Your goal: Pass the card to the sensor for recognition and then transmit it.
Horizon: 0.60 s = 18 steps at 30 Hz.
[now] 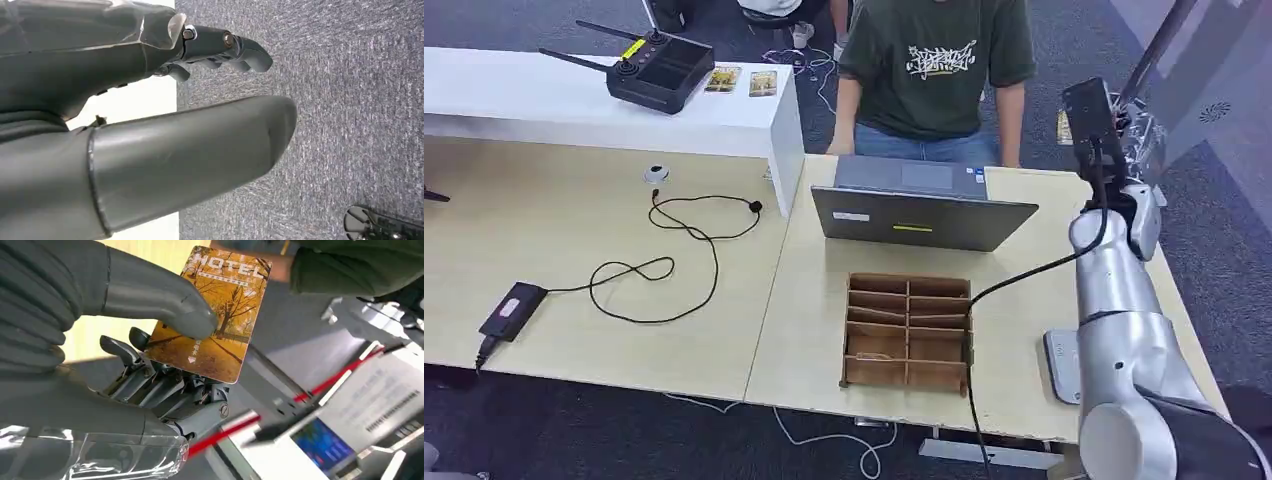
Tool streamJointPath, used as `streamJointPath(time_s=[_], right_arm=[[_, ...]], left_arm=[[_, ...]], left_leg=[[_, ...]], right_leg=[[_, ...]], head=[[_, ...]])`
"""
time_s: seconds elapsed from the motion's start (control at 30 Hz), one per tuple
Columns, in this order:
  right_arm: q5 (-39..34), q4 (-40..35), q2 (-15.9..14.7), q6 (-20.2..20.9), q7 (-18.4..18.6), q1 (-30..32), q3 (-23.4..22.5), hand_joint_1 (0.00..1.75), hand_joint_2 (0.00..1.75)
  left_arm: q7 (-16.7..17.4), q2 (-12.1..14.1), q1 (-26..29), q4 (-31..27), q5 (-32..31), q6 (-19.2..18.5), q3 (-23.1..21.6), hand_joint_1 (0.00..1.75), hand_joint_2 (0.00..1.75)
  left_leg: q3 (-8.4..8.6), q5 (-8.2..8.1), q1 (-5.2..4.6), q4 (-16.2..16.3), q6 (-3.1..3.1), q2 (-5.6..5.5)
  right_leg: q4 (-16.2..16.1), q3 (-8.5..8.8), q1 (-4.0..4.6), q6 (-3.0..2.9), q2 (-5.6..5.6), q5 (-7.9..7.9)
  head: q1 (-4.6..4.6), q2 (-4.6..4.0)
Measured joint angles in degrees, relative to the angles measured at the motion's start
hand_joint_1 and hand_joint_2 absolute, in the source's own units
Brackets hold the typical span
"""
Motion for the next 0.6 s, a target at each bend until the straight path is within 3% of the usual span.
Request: streamJointPath(time_s=[0.13,0.6], right_arm=[[-8.5,-0.3,-0.1,4.7,-0.2,0.1,-3.9,1.75,1.75],[-16.5,-2.9,-4.4,4.2,0.5,5.8,-6.5,1.75,1.75]], left_arm=[[0.0,0.0,0.0,0.0,0.0,-0.1,0.0,0.0,0.0],[-0.5,0.0,0.3,0.0,0.0,0.0,0.0,0.0,0.0]], left_leg=[[0.01,0.0,0.0,0.0,0.0,0.02],[-0.03,-0.02,0.0,0.0,0.0,0.0]], right_leg=[[0.0,-0.03,0.0,0.0,0.03,0.0],[0.0,-0.06,0.0,0.0,0.01,-0.01]], head=[[0.02,0.0],[0.0,0.0]])
